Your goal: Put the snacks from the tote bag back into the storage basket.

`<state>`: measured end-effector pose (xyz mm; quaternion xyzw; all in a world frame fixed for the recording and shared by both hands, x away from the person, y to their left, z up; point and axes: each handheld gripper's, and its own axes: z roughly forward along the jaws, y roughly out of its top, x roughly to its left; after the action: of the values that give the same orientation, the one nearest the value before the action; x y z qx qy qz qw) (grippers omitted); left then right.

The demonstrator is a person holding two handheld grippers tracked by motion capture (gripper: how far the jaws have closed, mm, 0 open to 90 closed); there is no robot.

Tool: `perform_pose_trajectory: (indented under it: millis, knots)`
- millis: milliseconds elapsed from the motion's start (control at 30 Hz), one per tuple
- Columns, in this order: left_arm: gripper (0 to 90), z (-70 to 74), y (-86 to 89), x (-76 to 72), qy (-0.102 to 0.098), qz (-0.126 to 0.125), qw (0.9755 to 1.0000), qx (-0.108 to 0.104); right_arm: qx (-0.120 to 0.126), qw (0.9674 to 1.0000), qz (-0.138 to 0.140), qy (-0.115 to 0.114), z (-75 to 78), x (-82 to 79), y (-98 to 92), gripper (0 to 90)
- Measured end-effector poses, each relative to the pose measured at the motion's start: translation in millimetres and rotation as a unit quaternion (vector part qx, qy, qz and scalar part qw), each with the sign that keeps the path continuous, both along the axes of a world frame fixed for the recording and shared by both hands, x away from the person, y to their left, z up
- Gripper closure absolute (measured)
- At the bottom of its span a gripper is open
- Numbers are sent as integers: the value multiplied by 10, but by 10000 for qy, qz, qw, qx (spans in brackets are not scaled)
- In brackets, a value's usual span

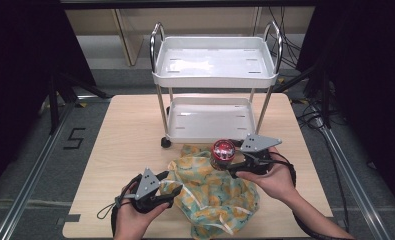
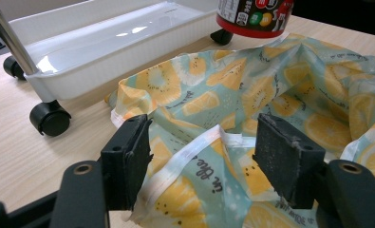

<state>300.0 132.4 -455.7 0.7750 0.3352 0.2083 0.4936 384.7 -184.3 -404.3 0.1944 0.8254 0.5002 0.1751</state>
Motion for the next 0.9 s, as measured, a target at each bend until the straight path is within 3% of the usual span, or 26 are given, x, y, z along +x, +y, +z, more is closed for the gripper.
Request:
perform_pose_trajectory:
  millis: [100, 300, 433, 633, 733, 900]
  knots:
    - [362, 1, 3, 0, -3, -1, 10000, 5, 56, 9999, -30, -151, 6, 24, 4, 254]
    - [362, 1, 4, -2, -6, -1, 10000, 11, 95, 9999, -78, 14, 32, 20, -2, 256]
    - [362, 5, 8, 1, -2, -11, 10000, 30, 101, 9998, -116, -86, 15, 45, -7, 258]
    - [362, 3, 6, 1, -22, 4, 10000, 26, 42, 10000, -75, -49, 2, 54, -9, 258]
    - [362, 7, 9, 1, -43, 17, 10000, 51, 111, 9997, -218, 21, -12, 42, -4, 259]
    - [362, 14, 20, -3, -40, 20, 10000, 84, 56, 9998, -159, -41, -10, 65, -16, 259]
